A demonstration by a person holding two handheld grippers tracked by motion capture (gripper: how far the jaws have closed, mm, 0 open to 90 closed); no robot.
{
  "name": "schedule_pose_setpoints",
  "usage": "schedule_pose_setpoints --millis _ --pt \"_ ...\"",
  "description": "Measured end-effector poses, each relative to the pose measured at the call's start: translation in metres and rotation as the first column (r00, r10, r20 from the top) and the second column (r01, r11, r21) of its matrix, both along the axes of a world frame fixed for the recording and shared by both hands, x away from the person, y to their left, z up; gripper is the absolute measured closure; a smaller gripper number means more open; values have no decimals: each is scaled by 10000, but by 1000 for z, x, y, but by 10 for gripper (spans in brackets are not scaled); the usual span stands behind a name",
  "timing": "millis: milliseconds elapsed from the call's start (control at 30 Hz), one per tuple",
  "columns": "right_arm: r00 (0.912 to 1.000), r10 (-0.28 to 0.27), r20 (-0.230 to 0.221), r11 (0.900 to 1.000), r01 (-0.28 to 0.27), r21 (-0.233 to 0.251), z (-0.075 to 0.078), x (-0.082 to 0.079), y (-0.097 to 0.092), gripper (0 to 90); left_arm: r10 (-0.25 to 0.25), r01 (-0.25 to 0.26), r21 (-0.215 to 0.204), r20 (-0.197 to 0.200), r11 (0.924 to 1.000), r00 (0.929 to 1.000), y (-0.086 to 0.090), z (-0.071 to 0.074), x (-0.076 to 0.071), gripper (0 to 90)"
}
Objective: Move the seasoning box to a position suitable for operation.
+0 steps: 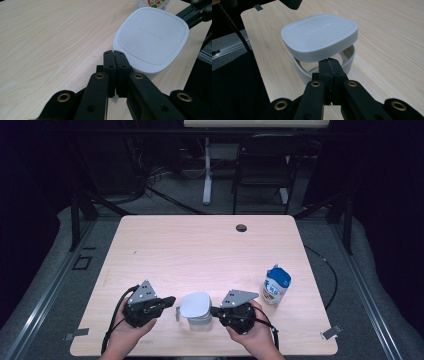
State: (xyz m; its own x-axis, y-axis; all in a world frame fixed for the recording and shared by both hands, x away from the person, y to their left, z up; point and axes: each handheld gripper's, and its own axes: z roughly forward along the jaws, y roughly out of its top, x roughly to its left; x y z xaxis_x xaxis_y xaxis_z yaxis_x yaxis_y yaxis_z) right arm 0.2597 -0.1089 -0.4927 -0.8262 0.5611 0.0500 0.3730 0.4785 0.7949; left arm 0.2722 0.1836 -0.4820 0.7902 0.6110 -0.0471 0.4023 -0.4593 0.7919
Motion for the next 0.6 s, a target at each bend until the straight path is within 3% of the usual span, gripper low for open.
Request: schedule_pose_setpoints --millis 300,600 --pt "10000 69 62 9999 -70 90 4 6 3 900 262 -261 70 -262 9996 9993 10 -7 -2 882" --pt "9999 67 92 9999 -68 149 6 8 4 900 487 -485 49 -252 9988 9985 18 -7 -4 862"
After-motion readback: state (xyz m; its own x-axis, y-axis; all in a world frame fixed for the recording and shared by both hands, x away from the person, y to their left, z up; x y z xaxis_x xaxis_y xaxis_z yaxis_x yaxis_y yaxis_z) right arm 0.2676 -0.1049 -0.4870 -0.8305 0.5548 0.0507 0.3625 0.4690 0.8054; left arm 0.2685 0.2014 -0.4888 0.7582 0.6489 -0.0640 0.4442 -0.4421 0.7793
